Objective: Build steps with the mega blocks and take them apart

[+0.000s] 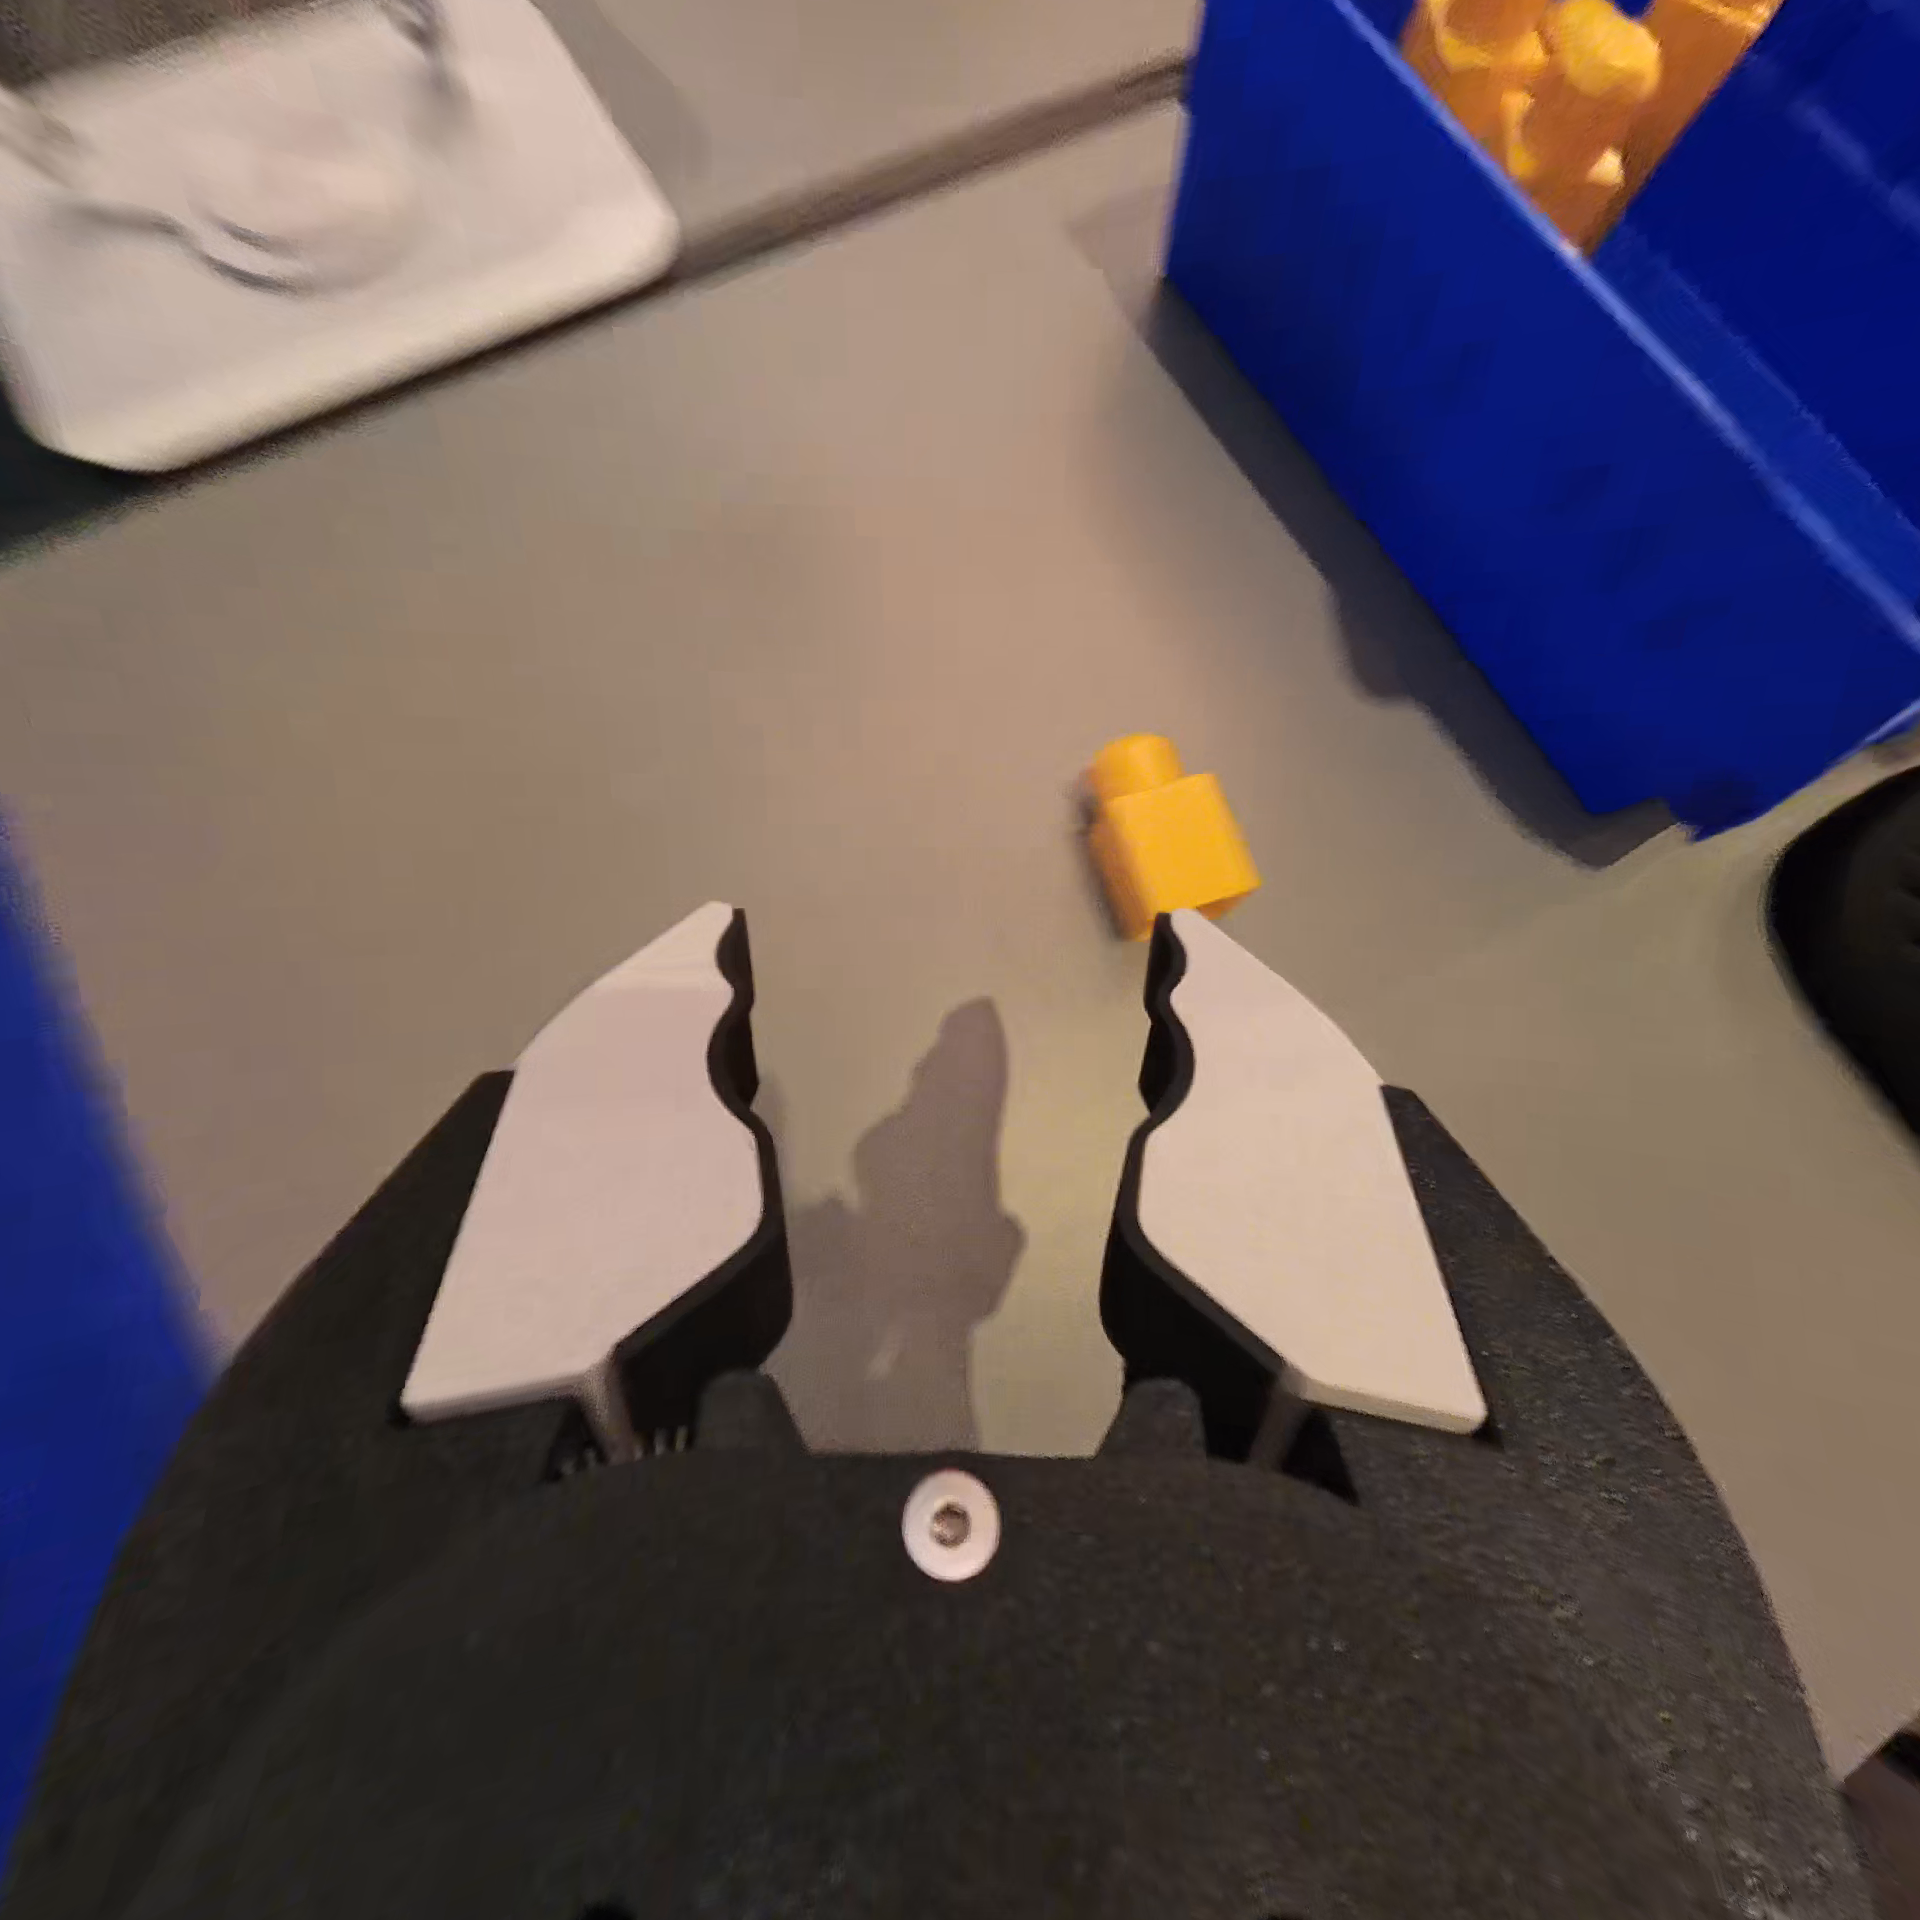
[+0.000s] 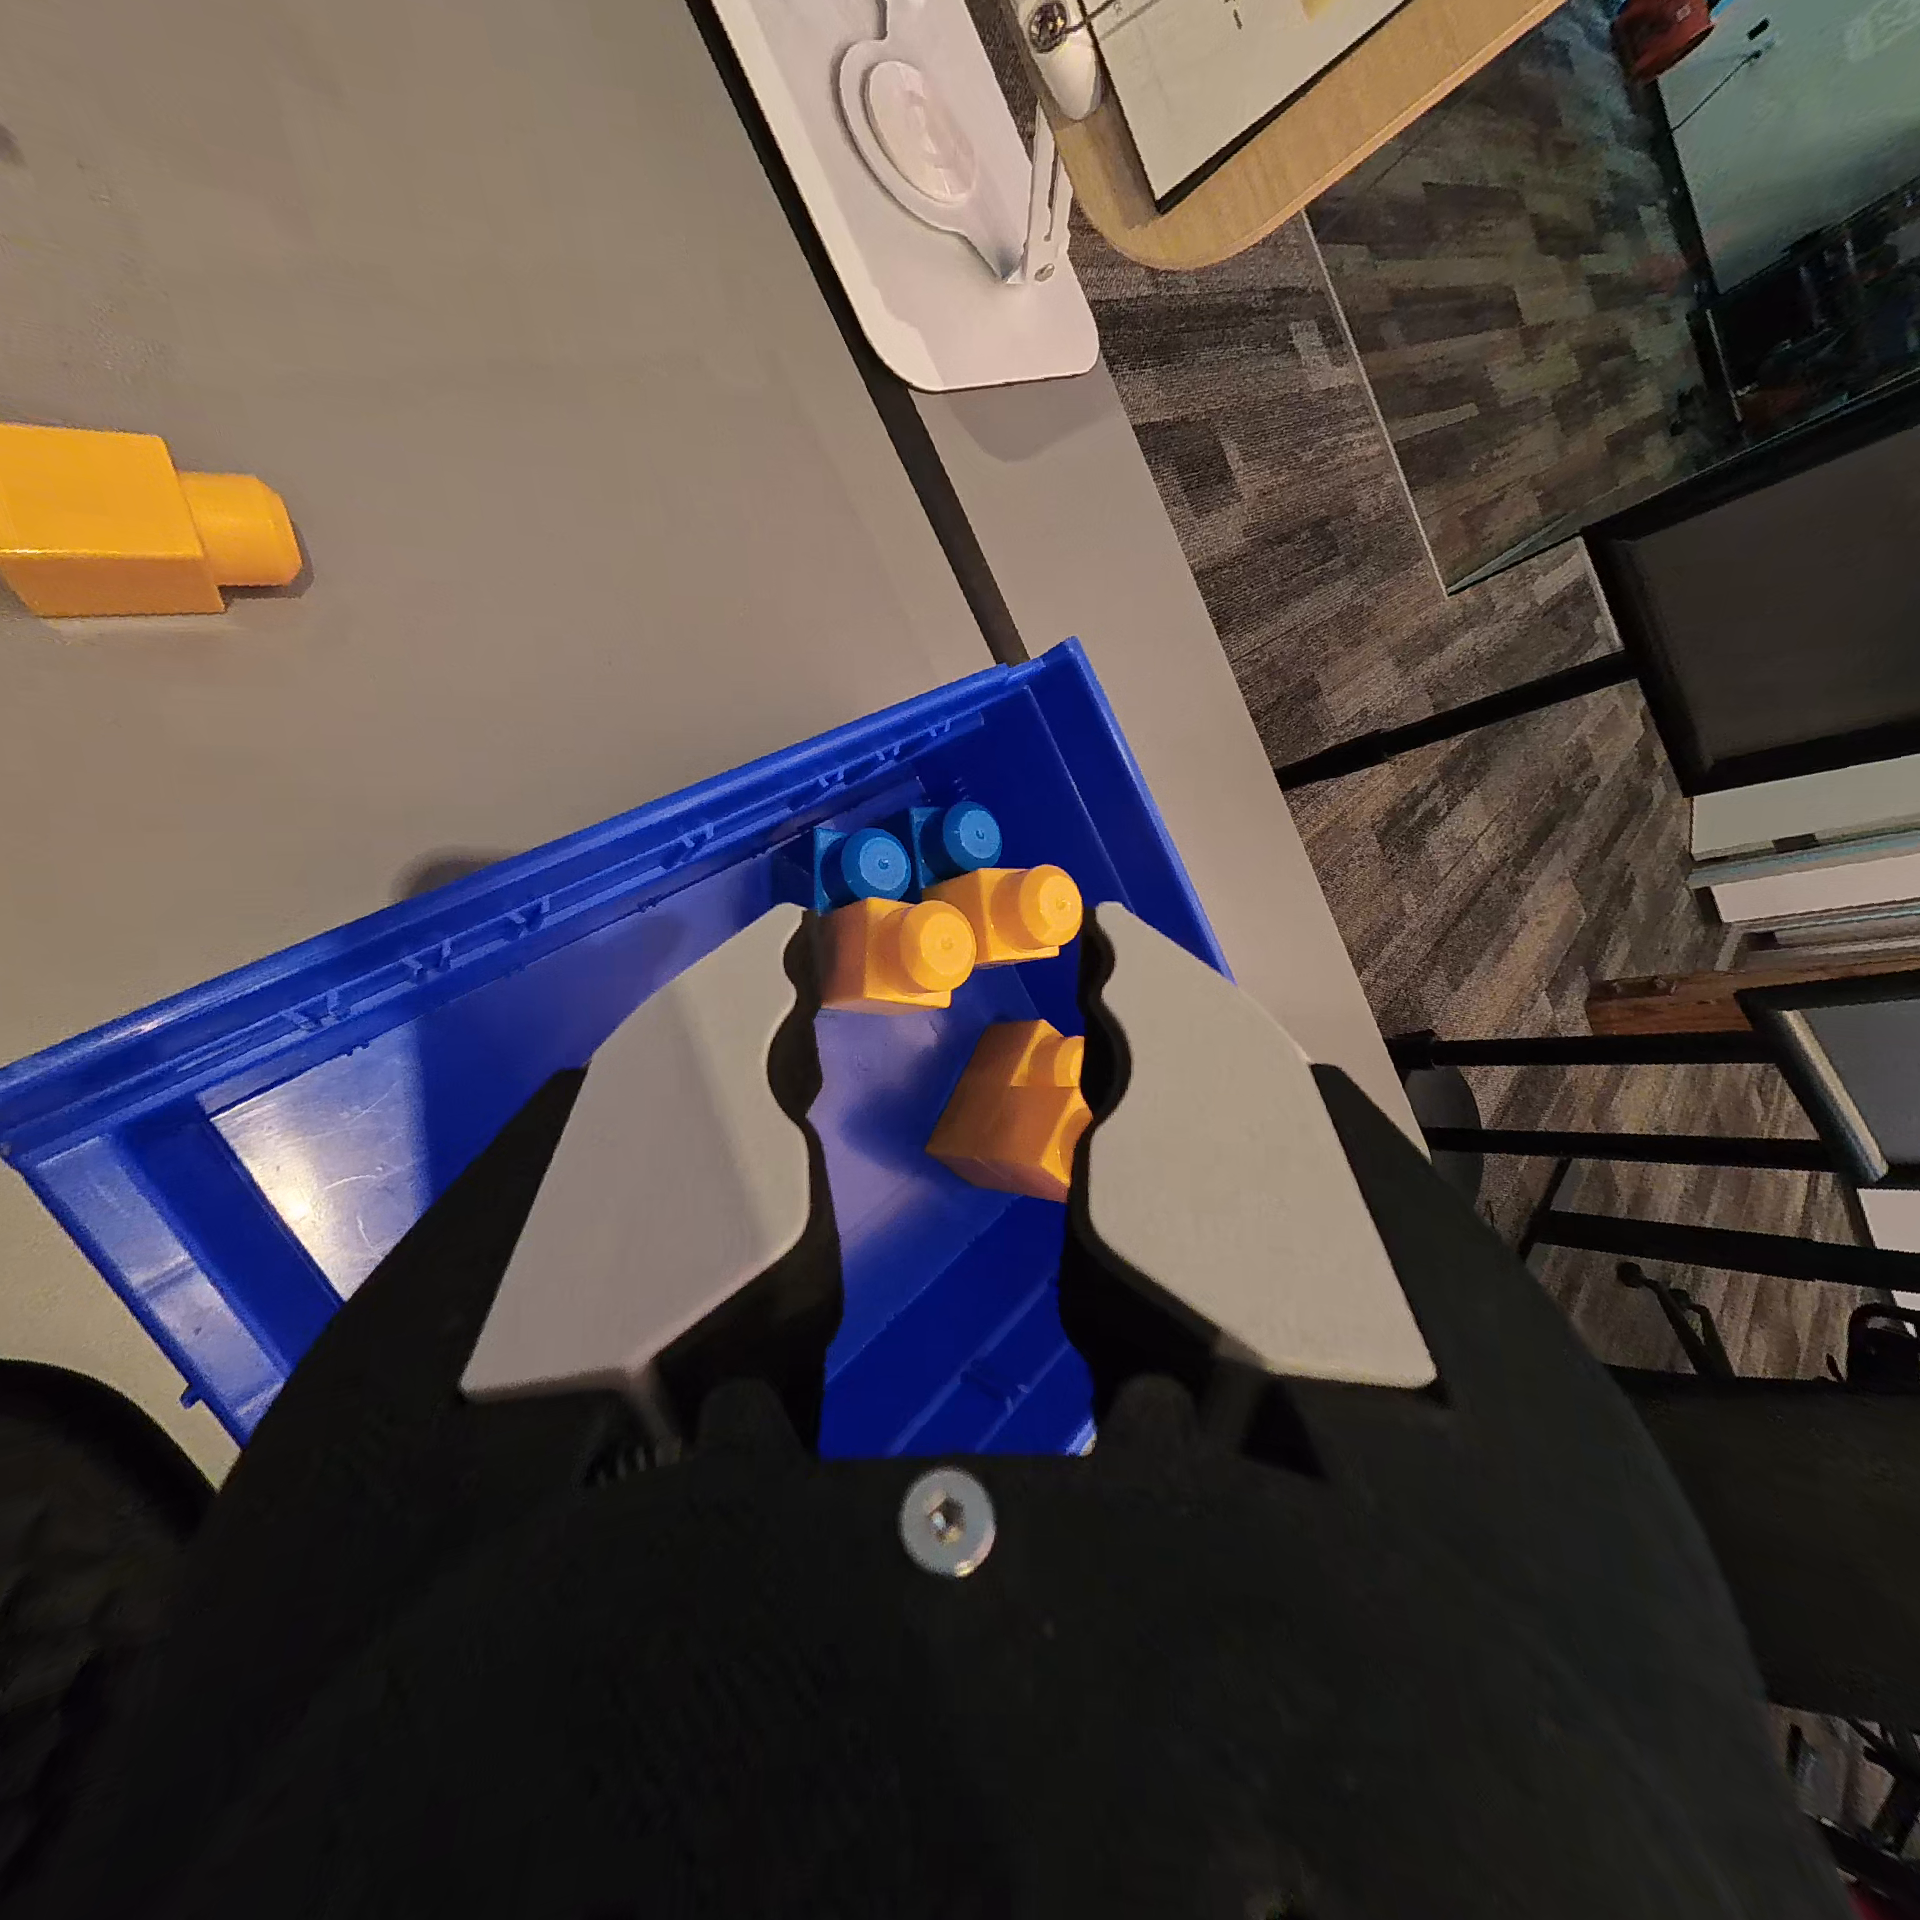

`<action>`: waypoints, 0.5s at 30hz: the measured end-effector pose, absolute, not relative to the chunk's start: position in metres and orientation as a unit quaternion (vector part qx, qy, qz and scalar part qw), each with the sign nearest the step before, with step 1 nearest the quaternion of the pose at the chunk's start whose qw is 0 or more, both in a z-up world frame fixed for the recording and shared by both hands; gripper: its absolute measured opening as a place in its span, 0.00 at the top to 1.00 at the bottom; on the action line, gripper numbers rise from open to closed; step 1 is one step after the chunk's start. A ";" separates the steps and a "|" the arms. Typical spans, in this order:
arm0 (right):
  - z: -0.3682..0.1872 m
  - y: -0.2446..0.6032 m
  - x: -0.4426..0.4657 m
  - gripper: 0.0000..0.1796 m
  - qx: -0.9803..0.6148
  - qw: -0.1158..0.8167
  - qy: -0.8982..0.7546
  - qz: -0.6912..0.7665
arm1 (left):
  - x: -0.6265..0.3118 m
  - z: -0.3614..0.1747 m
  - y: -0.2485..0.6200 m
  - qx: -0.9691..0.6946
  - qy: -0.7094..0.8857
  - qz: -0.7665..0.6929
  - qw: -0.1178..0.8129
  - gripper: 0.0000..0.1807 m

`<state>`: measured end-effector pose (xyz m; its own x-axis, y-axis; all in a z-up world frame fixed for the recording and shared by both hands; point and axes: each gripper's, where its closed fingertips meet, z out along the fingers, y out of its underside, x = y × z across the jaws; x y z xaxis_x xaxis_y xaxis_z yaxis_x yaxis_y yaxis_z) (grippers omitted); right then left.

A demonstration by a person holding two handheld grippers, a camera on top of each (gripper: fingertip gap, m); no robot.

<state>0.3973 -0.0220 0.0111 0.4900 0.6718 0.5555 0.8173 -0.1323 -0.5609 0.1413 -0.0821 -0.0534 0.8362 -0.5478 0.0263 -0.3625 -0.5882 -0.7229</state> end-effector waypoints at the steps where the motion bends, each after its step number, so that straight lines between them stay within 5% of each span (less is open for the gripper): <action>1: 0.012 -0.022 0.397 0.73 -0.747 0.432 -0.498 -0.085 | 0.111 -0.036 -0.082 -0.878 0.267 -0.090 0.388 0.58; 3: 0.013 -0.023 0.398 0.73 -0.747 0.433 -0.497 -0.086 | 0.038 0.002 -0.078 -0.863 0.285 0.002 0.416 0.57; 6: 0.015 -0.022 0.397 0.73 -0.746 0.435 -0.496 -0.088 | -0.045 0.030 -0.070 -0.815 0.395 0.077 0.417 0.67; 7: 0.015 -0.022 0.396 0.73 -0.746 0.434 -0.497 -0.088 | -0.065 0.022 -0.069 -0.812 0.430 0.066 0.390 0.71; 11: 0.004 -0.018 0.392 0.73 -0.750 0.416 -0.505 -0.097 | -0.138 -0.041 -0.068 -0.877 0.434 0.005 0.206 0.62; 15: -0.013 -0.016 0.391 0.73 -0.758 0.384 -0.516 -0.111 | -0.173 -0.087 -0.049 -0.901 0.402 0.002 0.165 0.58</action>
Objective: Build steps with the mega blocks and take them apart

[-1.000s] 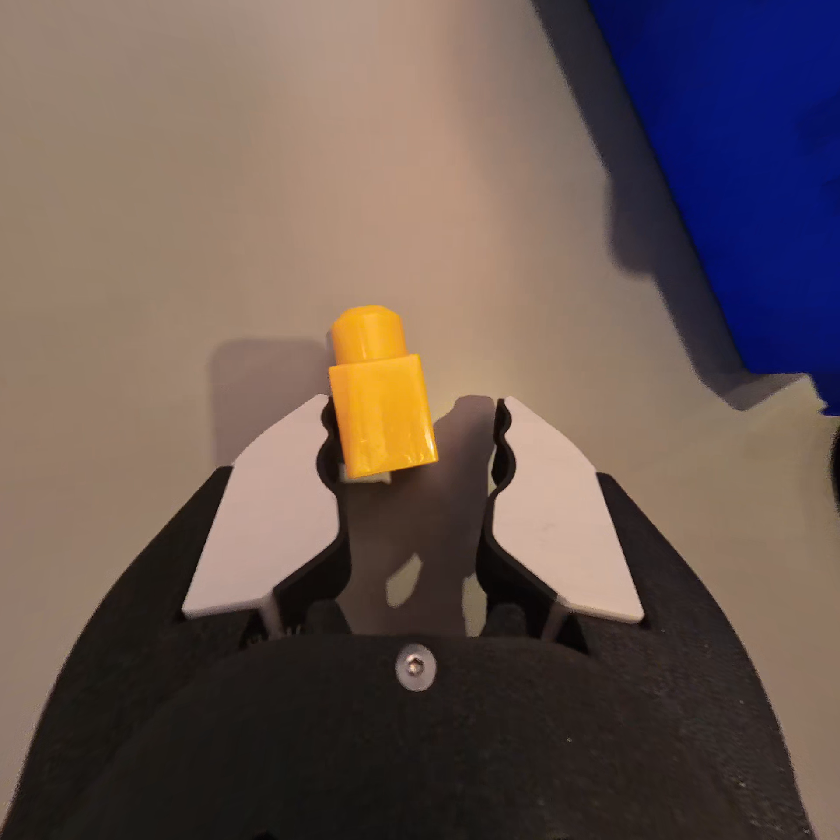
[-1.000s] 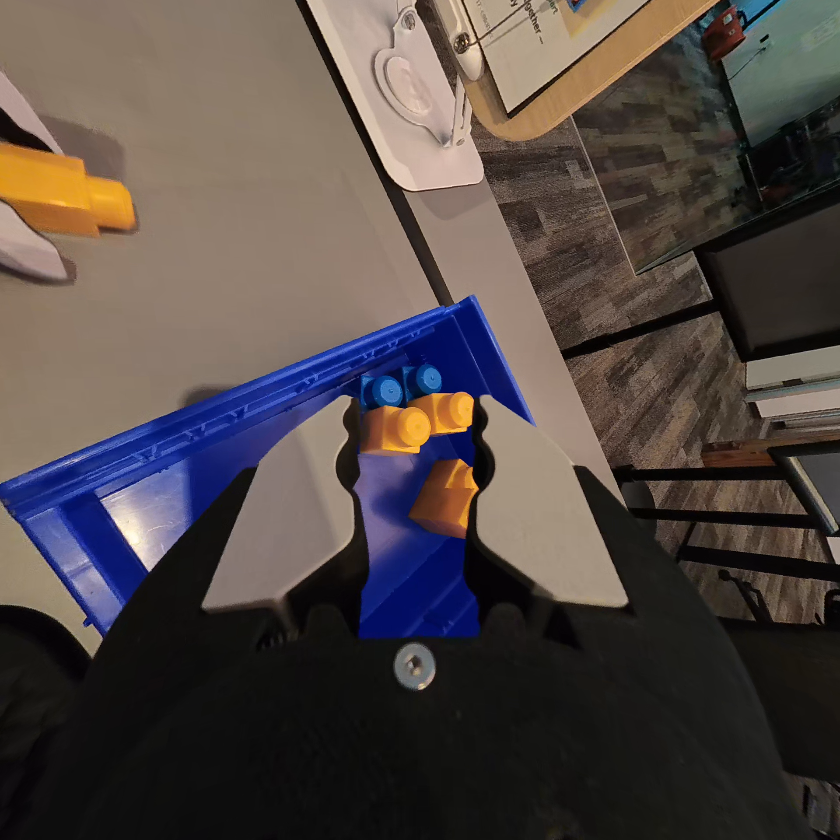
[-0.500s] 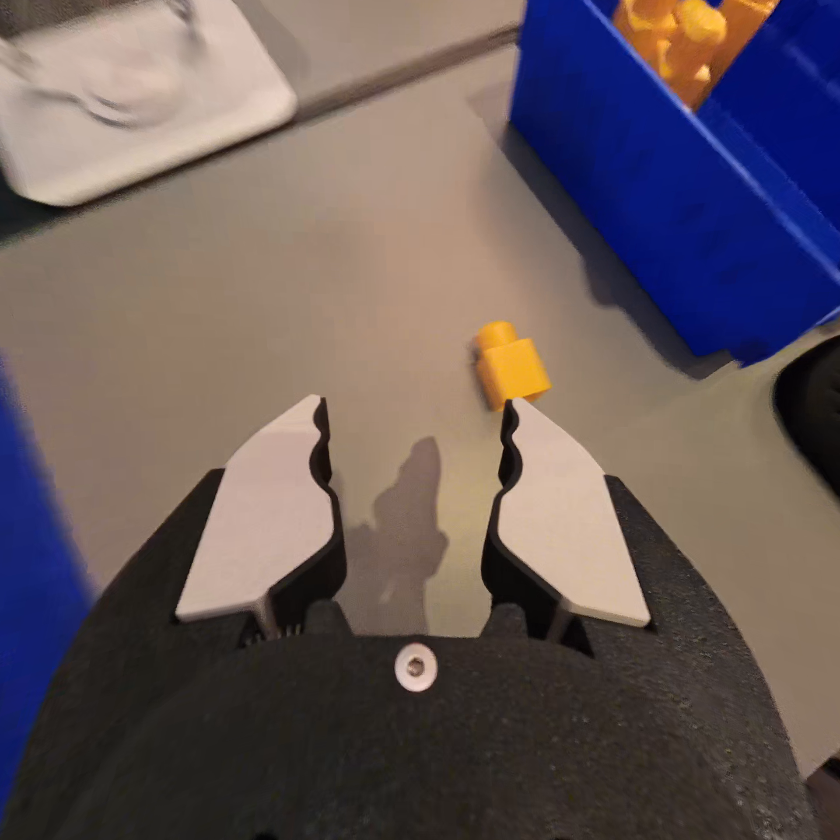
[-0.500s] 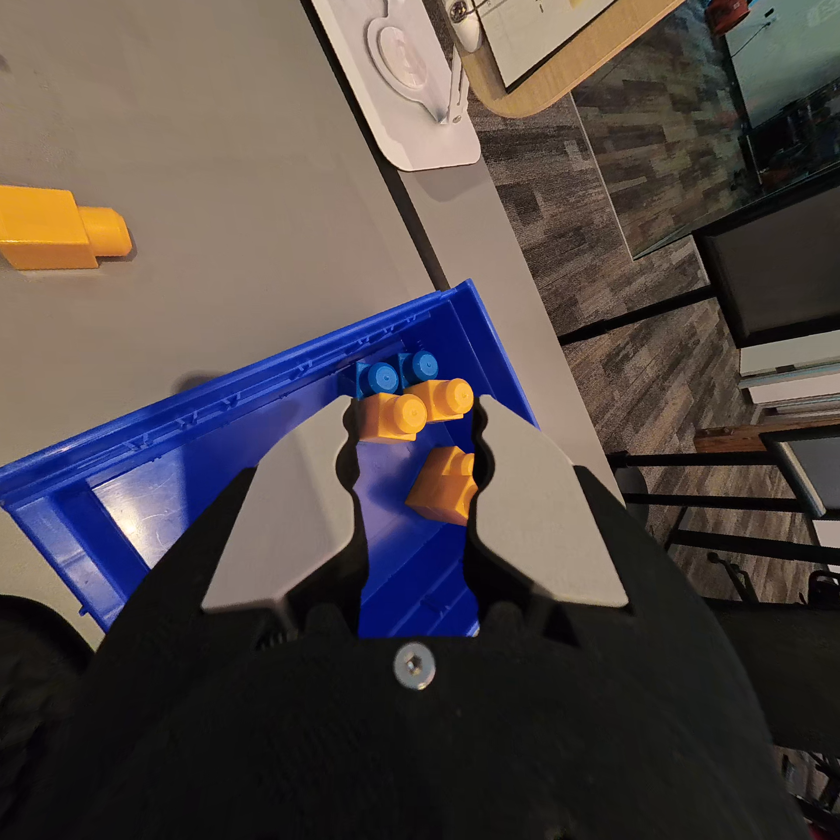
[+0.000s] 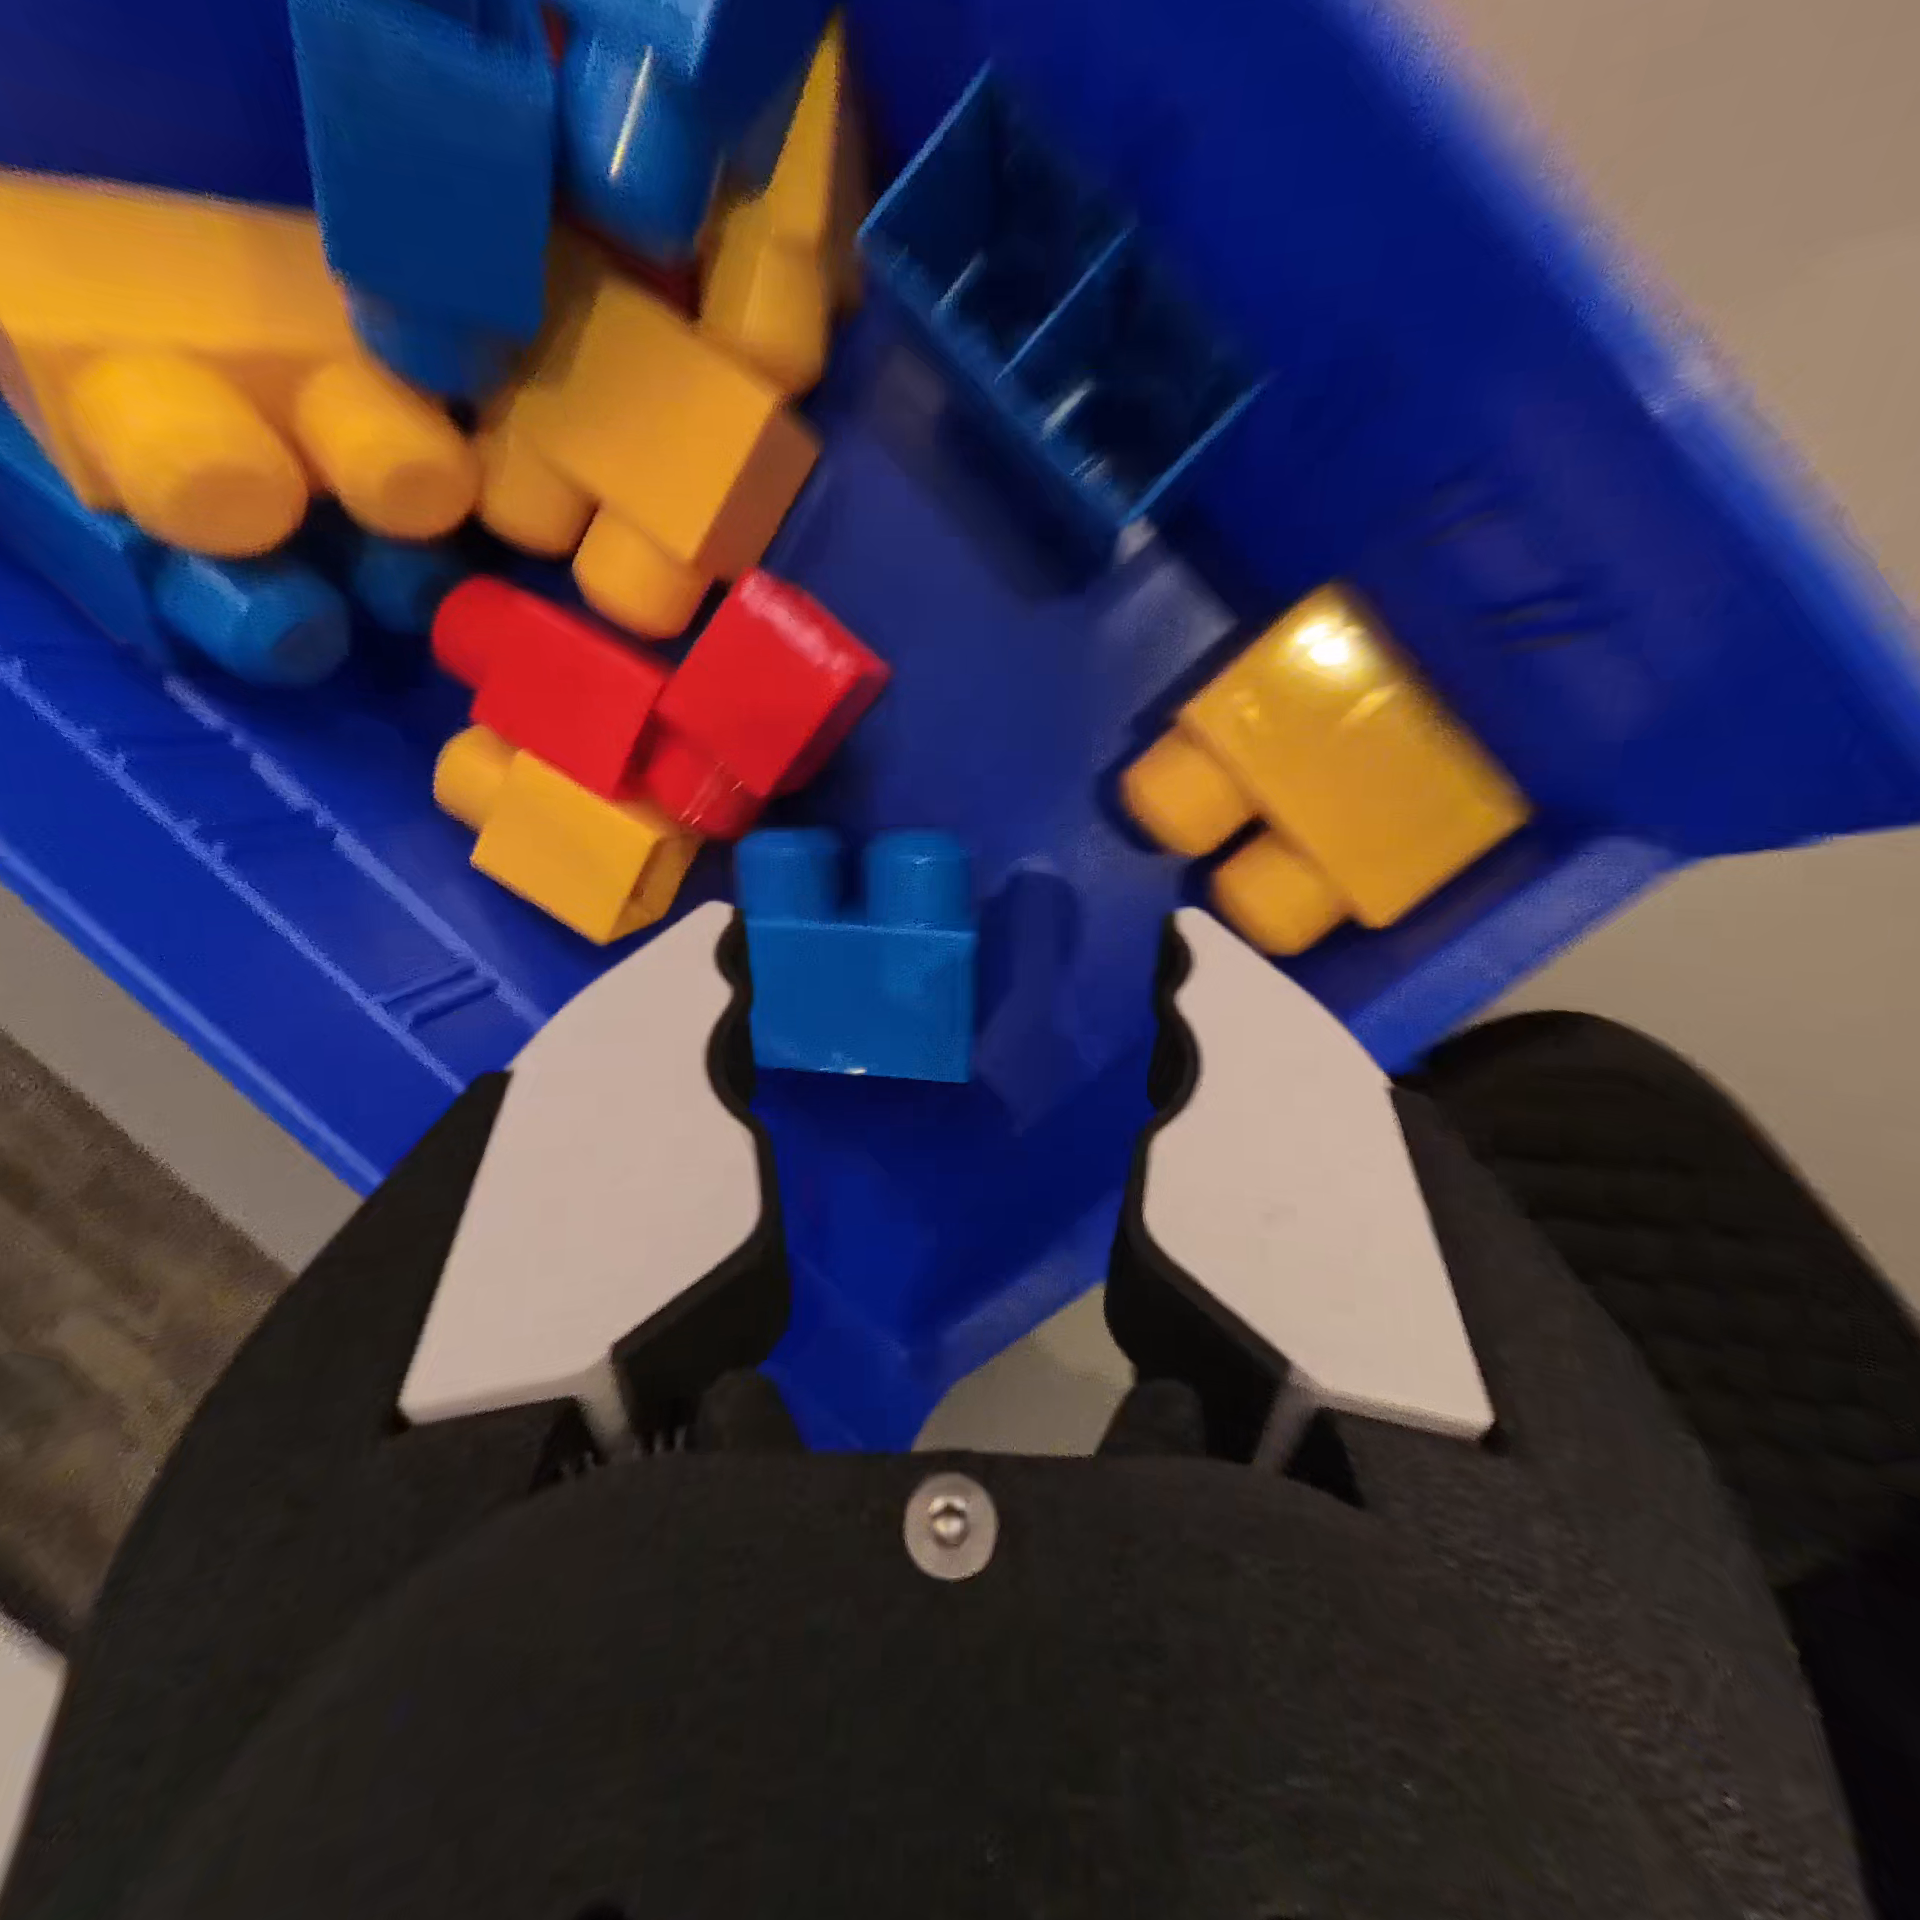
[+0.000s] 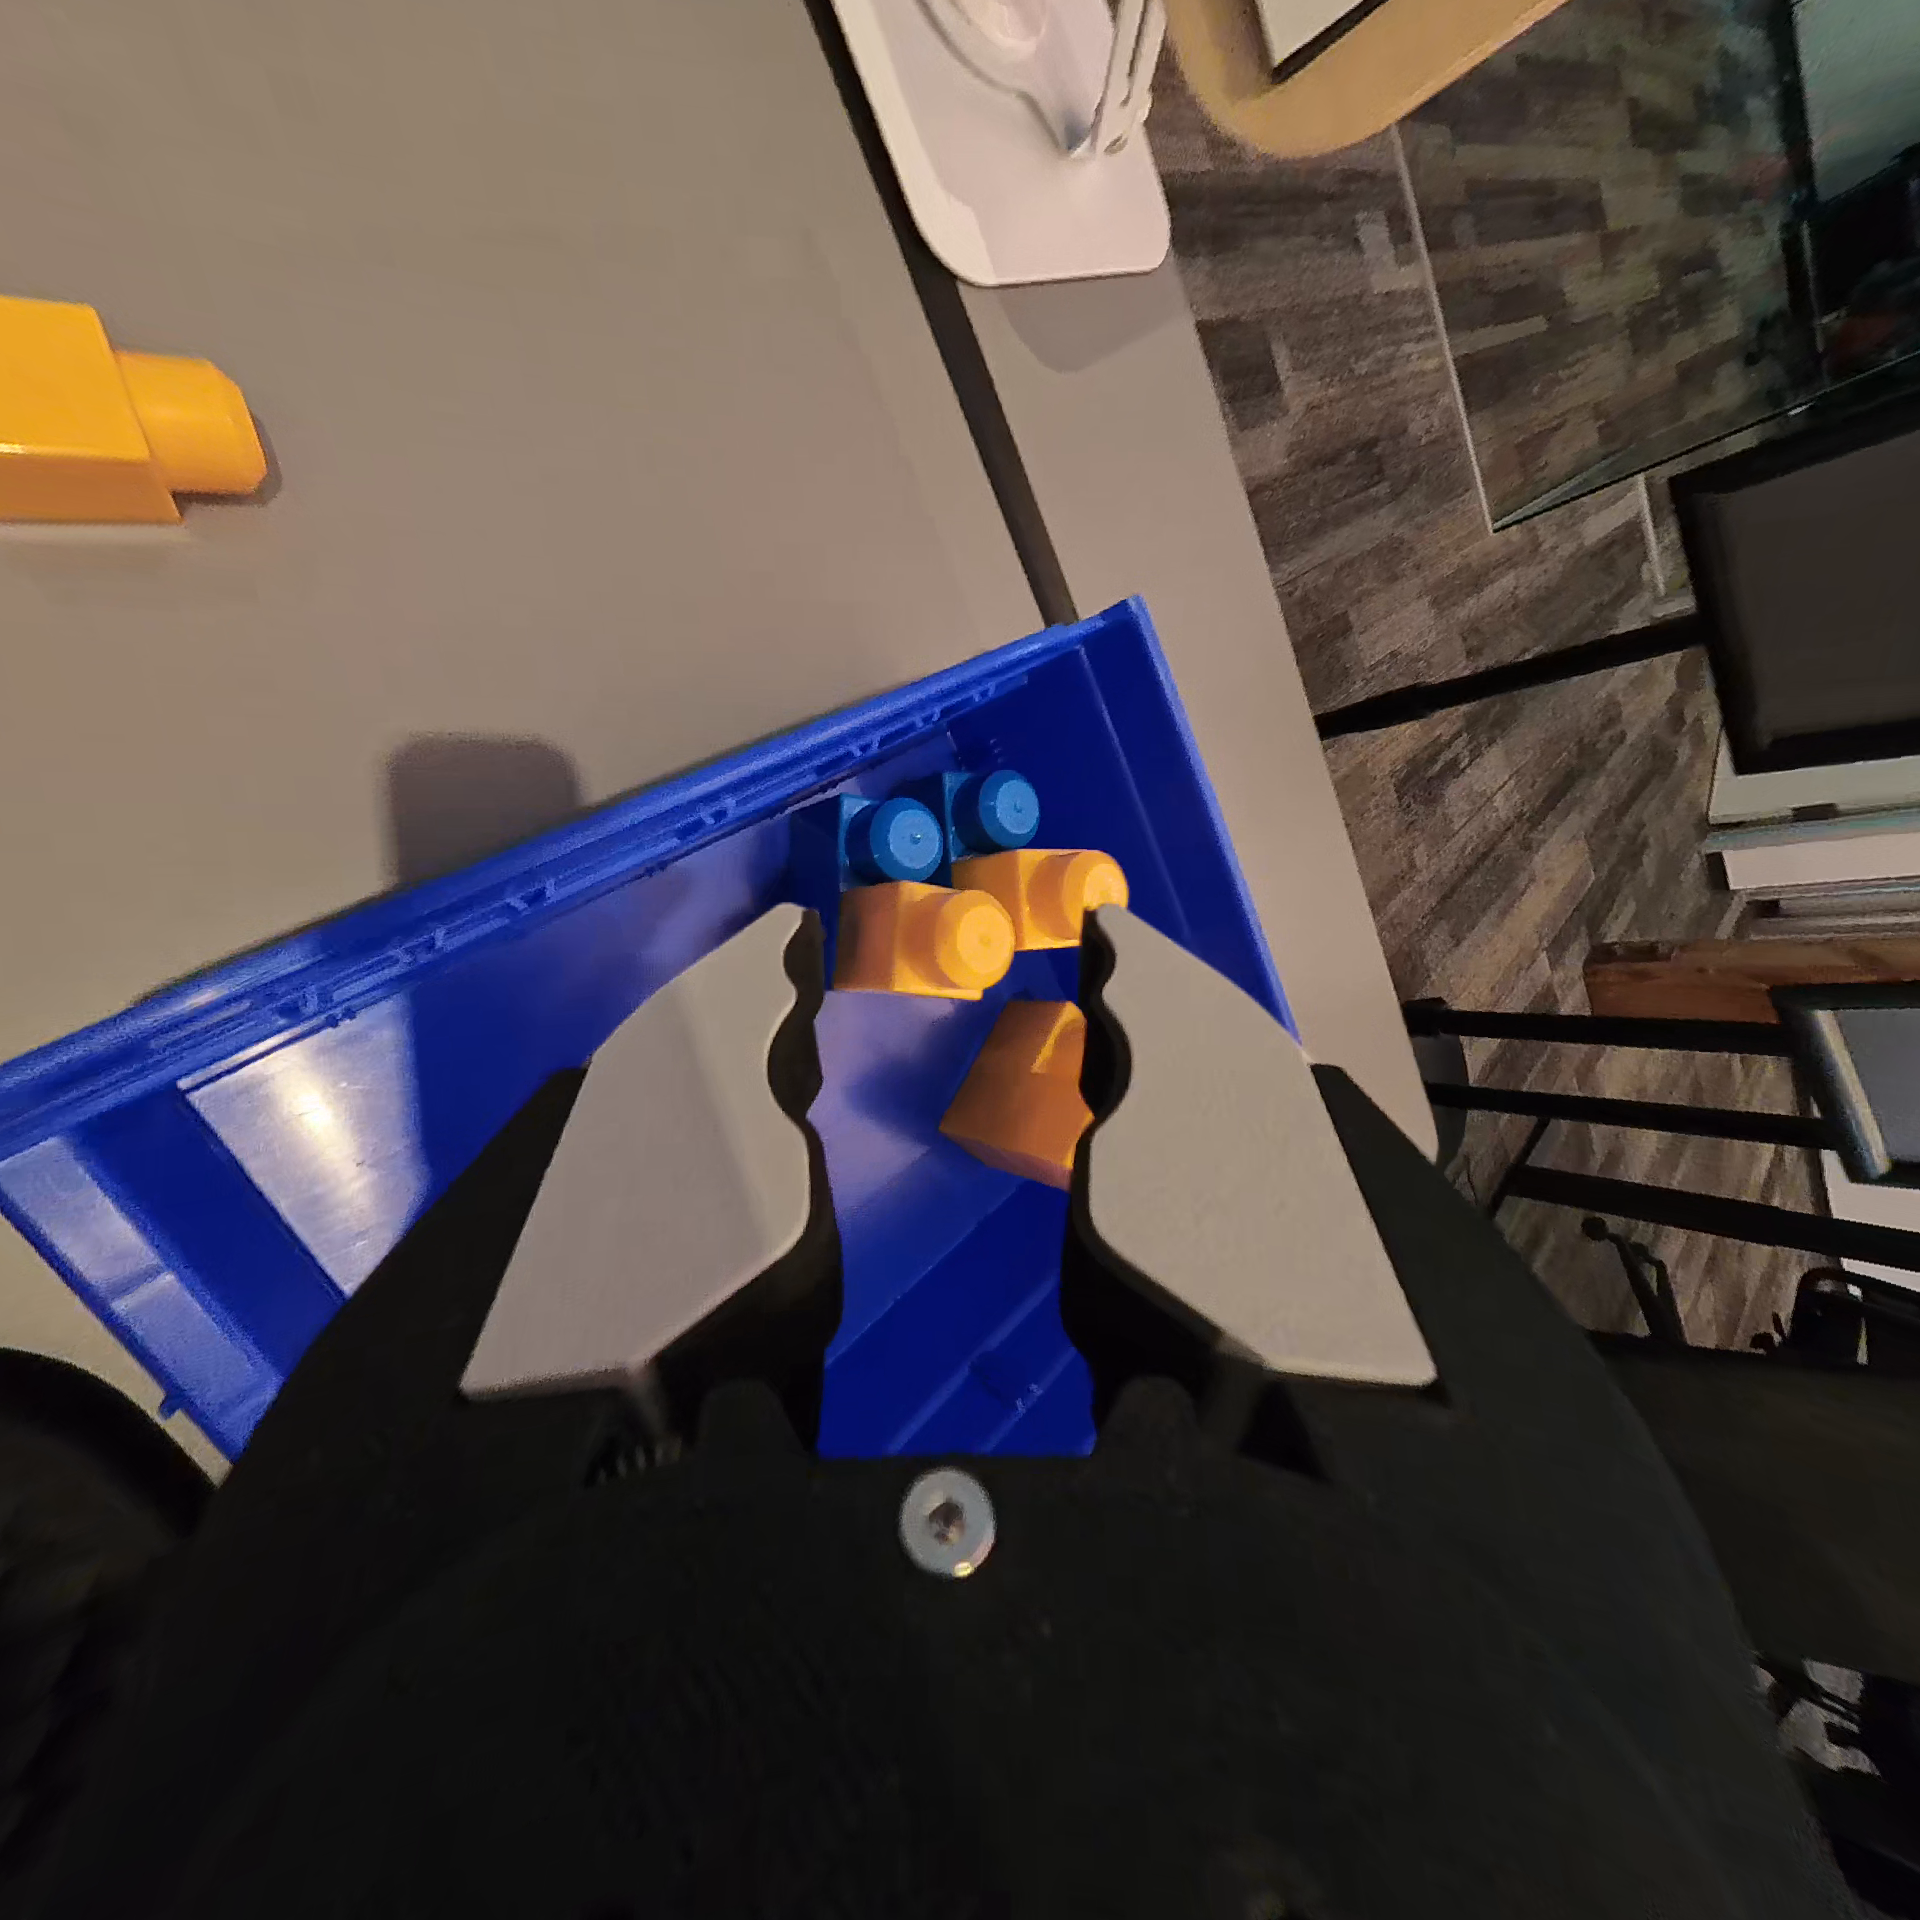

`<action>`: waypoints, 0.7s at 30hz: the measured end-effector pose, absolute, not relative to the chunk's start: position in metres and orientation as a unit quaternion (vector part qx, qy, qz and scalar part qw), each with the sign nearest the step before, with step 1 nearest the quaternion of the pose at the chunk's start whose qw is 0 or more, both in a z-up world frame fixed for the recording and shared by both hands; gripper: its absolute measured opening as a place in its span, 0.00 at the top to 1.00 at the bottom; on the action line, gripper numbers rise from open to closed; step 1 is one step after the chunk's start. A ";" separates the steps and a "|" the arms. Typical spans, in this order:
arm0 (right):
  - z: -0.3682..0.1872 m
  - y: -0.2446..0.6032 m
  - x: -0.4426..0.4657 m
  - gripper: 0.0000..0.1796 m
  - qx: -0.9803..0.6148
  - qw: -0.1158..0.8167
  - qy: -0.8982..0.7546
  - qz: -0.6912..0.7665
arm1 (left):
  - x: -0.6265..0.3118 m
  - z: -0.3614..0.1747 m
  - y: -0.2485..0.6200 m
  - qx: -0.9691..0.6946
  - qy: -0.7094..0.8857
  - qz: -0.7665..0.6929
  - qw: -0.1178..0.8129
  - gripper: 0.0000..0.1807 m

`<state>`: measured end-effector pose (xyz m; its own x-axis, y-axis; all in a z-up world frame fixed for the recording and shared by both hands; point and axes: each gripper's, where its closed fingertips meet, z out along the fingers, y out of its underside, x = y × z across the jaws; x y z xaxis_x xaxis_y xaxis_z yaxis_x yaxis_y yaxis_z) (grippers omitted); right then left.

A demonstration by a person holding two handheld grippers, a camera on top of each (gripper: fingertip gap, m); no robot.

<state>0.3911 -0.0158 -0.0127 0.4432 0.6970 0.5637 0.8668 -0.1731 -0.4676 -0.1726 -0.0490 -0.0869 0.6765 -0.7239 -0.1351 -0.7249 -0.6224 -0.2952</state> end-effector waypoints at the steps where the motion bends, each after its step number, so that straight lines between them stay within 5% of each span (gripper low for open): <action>1: -0.015 -0.015 0.392 0.73 -0.759 0.379 -0.517 -0.114 | -0.182 -0.098 -0.046 -0.904 0.400 0.021 0.149 0.54; 21: -0.039 -0.010 0.398 0.73 -0.776 0.338 -0.521 -0.115 | -0.215 -0.148 -0.046 -0.899 0.425 0.103 0.013 0.58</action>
